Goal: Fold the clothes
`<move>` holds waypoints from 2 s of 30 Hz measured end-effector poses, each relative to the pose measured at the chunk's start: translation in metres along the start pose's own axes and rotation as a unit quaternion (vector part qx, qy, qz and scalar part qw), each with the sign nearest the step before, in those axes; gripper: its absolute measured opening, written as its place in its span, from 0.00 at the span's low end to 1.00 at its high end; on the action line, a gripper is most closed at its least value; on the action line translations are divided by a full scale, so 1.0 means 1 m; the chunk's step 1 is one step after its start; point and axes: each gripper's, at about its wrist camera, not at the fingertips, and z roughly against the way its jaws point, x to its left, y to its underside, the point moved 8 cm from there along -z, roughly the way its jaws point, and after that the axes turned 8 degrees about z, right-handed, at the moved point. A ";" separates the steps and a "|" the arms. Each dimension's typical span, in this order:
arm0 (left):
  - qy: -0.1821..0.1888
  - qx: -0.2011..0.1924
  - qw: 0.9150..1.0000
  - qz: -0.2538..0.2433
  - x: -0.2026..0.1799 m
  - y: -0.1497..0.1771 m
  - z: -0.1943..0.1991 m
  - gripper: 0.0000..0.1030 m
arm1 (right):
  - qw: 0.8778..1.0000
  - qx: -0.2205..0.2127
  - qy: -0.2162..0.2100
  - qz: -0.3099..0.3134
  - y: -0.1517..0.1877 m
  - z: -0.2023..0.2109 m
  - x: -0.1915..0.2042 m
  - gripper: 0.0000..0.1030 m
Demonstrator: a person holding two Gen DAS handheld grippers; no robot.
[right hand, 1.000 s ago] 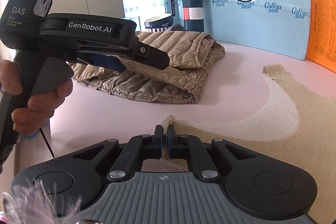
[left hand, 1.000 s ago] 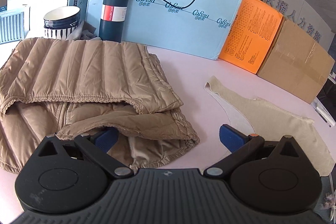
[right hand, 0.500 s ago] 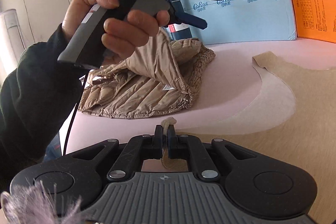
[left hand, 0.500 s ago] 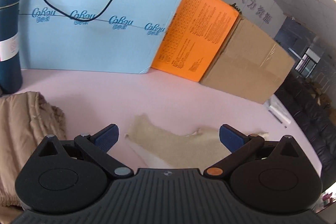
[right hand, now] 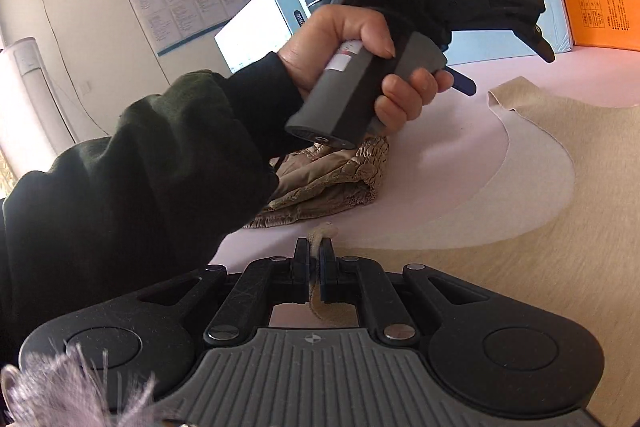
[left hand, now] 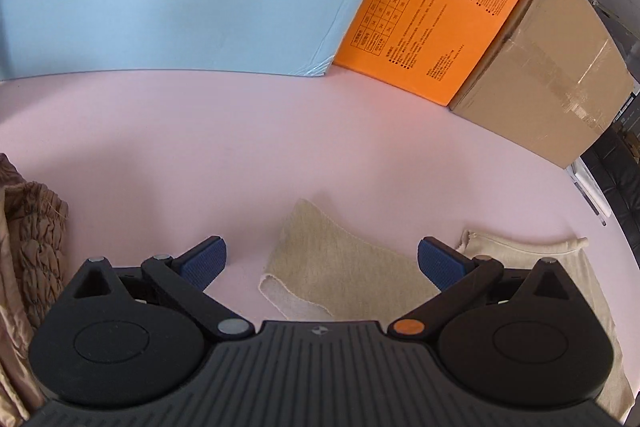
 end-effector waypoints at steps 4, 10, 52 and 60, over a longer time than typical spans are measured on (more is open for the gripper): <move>-0.008 -0.022 0.999 -0.036 -0.006 0.005 -0.004 0.11 | 1.000 -0.002 -0.001 -0.001 -0.001 0.002 0.000 0.04; -0.006 -0.061 0.997 -0.051 -0.024 0.001 0.020 0.05 | 0.999 -0.028 -0.013 -0.020 -0.005 0.010 -0.003 0.04; 0.060 -0.015 0.968 -0.243 -0.261 0.099 -0.022 0.81 | 0.895 -0.277 0.221 -0.271 0.127 0.274 -0.100 0.10; 0.021 -0.046 0.987 -0.150 -0.131 0.125 0.089 0.82 | 0.872 -0.285 0.347 -0.194 0.131 0.310 -0.086 0.61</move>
